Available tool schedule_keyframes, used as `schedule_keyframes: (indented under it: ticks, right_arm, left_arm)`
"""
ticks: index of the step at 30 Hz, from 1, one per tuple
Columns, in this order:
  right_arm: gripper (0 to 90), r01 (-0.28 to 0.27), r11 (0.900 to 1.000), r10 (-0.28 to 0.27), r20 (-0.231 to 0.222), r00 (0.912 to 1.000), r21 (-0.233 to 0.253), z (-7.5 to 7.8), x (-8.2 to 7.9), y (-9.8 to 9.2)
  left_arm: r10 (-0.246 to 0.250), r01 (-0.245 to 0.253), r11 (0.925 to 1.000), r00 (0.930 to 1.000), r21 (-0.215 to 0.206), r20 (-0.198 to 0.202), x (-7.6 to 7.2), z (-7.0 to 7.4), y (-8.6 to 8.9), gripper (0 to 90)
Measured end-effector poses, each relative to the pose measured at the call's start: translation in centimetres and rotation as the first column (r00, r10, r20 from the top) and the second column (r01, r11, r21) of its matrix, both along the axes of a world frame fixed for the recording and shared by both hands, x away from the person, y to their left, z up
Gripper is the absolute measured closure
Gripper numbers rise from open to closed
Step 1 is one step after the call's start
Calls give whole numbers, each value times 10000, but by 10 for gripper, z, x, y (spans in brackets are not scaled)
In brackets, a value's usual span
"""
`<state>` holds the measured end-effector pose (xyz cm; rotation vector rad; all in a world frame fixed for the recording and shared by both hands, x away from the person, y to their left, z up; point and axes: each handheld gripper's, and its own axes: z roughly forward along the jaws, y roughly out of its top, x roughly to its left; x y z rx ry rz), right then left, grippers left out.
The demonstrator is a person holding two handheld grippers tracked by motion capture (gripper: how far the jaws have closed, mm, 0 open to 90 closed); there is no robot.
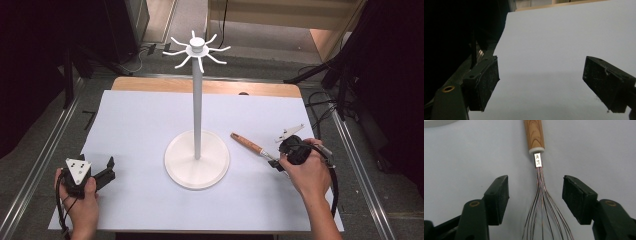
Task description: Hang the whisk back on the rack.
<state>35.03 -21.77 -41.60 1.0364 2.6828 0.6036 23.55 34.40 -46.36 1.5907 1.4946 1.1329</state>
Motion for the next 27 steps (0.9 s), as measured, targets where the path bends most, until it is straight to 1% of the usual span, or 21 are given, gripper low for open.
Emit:
schedule_keyframes:
  ticks: [1,2,3,6,10,12,13,14,16,17,19,20,21,22,23,24,27]
  right_arm:
    - [407,22,10000,-22,-156,9999,50,1,2,2]
    - [409,-18,10000,17,-245,9997,-12,1,4,3]
    - [415,-18,9999,14,-265,9996,-128,2,6,5]
    - [452,-77,9999,72,-405,9992,-143,5,11,9]
    - [498,-282,9991,255,-837,9962,-311,6,19,15]
    - [522,-297,9992,271,-890,9957,-274,4,22,17]
    - [529,-289,9990,259,-868,9959,-337,3,23,18]
    - [533,-285,9987,245,-893,9957,-434,3,24,20]
    - [535,-449,9972,397,-860,9955,-596,1,26,23]
    - [527,-416,9963,354,-816,9960,-752,1,26,24]
    - [519,-566,9929,490,-738,9961,-1043,0,27,26]
    - [512,-525,9924,444,-744,9962,-1109,0,28,27]
    - [505,-633,9913,523,-962,9940,-1152,0,31,29]
    - [503,-633,9913,523,-962,9940,-1152,0,31,29]
    - [503,-755,9906,646,-957,9933,-1143,-1,32,29]
    - [503,-692,9905,578,-975,9936,-1186,0,32,30]
    - [502,-834,9910,719,-1094,9914,-1049,-1,36,32]
  left_arm:
    - [-2,2,10000,10000,11,-1,0,0,0,145]
    - [-4,4,10000,10000,17,-5,0,0,0,145]
    - [-7,7,10000,10000,16,-7,0,0,0,145]
    - [-15,15,10000,10000,-4,4,0,0,0,145]
    - [-33,33,10000,10000,-18,-7,0,0,0,146]
    - [-26,26,10000,10000,-7,4,0,0,0,145]
    - [-35,35,10000,10000,-14,-9,0,0,0,146]
    - [-29,29,10000,10000,-34,5,0,0,0,145]
    - [-16,16,10000,10000,-58,6,0,0,0,146]
    - [-24,24,10000,10000,-40,11,0,0,0,146]
    - [-24,24,10000,10000,-33,8,0,0,0,145]
    - [-22,22,10000,10000,-31,5,0,0,0,146]
    - [-26,26,10000,10000,-33,8,0,0,0,146]
    - [-31,31,10000,10000,-29,5,0,0,0,146]
    - [-32,32,10000,10000,-23,4,0,0,0,146]
    - [-34,34,10000,10000,-18,-2,0,0,0,145]
    - [-23,23,10000,10000,10,11,0,0,0,146]
